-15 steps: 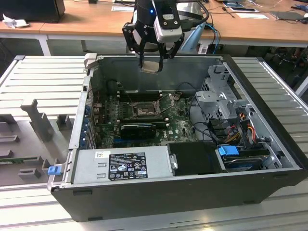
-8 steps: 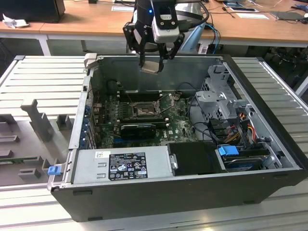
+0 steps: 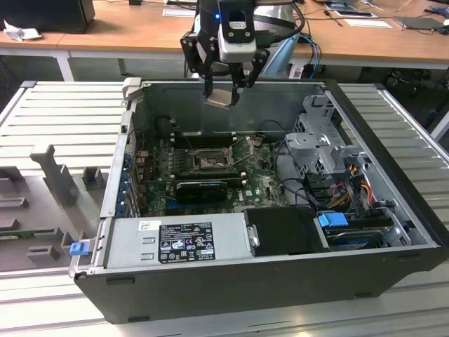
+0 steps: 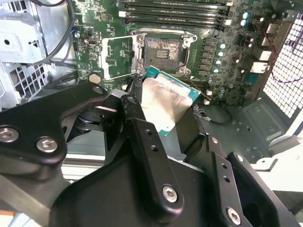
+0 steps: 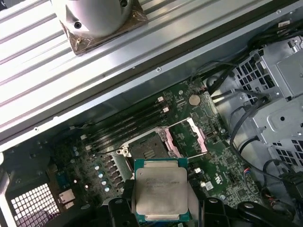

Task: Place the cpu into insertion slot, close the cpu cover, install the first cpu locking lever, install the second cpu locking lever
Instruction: 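Place the cpu into insertion slot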

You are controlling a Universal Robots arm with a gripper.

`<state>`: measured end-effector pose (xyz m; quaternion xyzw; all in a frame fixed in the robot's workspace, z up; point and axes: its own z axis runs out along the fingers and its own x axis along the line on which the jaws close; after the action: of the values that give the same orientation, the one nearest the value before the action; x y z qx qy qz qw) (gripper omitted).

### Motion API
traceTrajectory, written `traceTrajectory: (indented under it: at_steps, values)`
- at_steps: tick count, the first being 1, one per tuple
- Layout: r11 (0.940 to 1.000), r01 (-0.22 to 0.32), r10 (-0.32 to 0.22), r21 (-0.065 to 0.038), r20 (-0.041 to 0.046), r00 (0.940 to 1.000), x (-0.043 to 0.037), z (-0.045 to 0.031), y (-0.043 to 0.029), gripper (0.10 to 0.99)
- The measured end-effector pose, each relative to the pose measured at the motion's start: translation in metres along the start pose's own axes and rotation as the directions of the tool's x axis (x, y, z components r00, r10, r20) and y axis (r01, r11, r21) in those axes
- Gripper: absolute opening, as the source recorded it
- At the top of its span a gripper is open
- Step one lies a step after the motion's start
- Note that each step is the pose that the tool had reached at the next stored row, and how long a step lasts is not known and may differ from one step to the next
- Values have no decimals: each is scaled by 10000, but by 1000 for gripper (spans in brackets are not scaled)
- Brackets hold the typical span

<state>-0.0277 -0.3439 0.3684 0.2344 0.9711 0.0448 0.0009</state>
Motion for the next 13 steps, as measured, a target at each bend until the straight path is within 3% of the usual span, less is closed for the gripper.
traceTrajectory:
  at_steps: [13]
  values:
    - [9942, -1073, 1073, -25, 93, 9942, 0, 2, 0, 525]
